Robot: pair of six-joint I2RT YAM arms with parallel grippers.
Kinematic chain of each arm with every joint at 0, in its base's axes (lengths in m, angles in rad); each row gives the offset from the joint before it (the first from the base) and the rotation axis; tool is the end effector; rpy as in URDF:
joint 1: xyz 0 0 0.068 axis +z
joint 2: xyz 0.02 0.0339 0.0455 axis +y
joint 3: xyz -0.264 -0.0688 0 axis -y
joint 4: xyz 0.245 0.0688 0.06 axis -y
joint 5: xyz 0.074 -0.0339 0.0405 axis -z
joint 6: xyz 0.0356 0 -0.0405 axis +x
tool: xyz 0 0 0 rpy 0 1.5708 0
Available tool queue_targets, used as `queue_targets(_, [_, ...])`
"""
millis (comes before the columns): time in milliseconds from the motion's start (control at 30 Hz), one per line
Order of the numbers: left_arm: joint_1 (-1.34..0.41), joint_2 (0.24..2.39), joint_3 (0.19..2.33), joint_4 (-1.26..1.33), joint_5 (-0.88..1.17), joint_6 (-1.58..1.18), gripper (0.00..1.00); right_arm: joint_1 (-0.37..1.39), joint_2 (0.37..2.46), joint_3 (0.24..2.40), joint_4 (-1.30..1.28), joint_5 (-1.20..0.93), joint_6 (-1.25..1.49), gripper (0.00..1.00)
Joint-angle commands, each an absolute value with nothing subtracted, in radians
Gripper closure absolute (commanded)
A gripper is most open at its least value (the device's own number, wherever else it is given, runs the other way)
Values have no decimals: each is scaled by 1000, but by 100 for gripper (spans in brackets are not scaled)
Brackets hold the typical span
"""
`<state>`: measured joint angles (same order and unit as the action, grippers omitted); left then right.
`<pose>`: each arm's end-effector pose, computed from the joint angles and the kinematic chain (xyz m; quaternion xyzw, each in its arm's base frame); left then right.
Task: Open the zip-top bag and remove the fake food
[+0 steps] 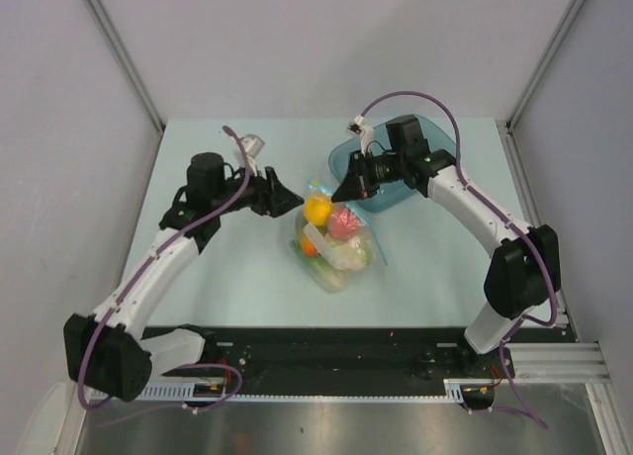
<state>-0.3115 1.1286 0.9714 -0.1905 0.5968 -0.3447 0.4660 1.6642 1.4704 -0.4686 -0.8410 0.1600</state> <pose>0.2372 -0.0974 0.3378 0.1558 0.7853 -0.4047 0.4419 0.3219 0.1916 0.3279 -0.3020 0.7835 0.4723 0.2681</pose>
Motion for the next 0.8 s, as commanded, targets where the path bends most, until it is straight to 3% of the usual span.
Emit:
queue_targets(0, [-308, 1281, 999, -98, 895, -170, 33, 433, 1632, 1477, -440, -1147, 141, 100])
queue_targets(233, [-305, 1364, 1000, -25, 980, -115, 36, 423, 1677, 1476, -445, -1196, 187, 100])
queue_targets(533, [-302, 1388, 957, 207, 1143, -268, 37, 423, 1692, 1477, -436, -1197, 251, 100])
queue_targets(767, [-302, 1405, 910, 374, 1180, -400, 56, 437, 1701, 1476, -431, -1186, 271, 100])
